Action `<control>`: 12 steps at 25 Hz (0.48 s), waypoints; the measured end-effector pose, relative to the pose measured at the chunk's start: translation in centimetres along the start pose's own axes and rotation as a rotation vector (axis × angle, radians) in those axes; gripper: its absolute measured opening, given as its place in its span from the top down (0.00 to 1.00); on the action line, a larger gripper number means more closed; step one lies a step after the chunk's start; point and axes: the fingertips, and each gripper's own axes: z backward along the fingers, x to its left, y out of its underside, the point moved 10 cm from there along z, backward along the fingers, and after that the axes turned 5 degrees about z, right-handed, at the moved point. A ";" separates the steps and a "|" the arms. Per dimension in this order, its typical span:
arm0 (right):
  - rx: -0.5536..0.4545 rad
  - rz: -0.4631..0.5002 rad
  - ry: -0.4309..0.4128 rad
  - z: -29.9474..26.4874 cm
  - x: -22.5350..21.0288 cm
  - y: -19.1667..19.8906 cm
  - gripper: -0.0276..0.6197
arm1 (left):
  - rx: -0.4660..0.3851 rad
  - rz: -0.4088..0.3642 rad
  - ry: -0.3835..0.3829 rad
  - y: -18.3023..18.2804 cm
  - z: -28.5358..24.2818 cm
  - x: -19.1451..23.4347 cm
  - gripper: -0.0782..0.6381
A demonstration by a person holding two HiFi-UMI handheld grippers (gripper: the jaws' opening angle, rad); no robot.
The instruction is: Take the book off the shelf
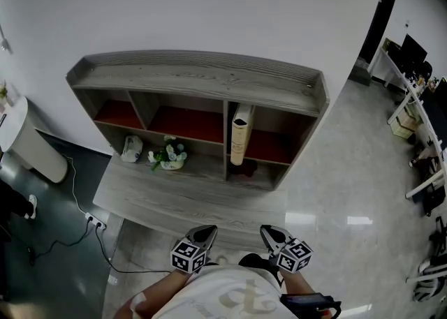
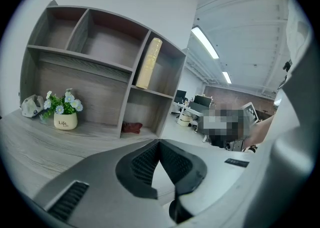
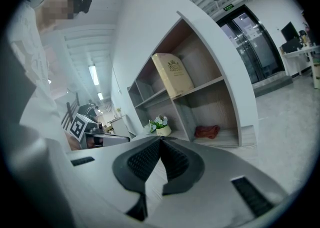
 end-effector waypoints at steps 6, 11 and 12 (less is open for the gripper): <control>0.001 -0.004 -0.011 0.6 -1.4 -0.5 0.95 | -0.001 0.006 0.000 -0.4 -1.6 -1.1 0.88; 0.011 -0.012 -0.012 1.5 -3.5 -0.9 0.95 | 0.003 0.005 0.001 -0.9 -3.3 -2.3 0.88; 0.013 -0.012 -0.016 1.6 -3.9 -1.0 0.95 | 0.002 0.009 -0.003 -1.0 -3.6 -2.6 0.88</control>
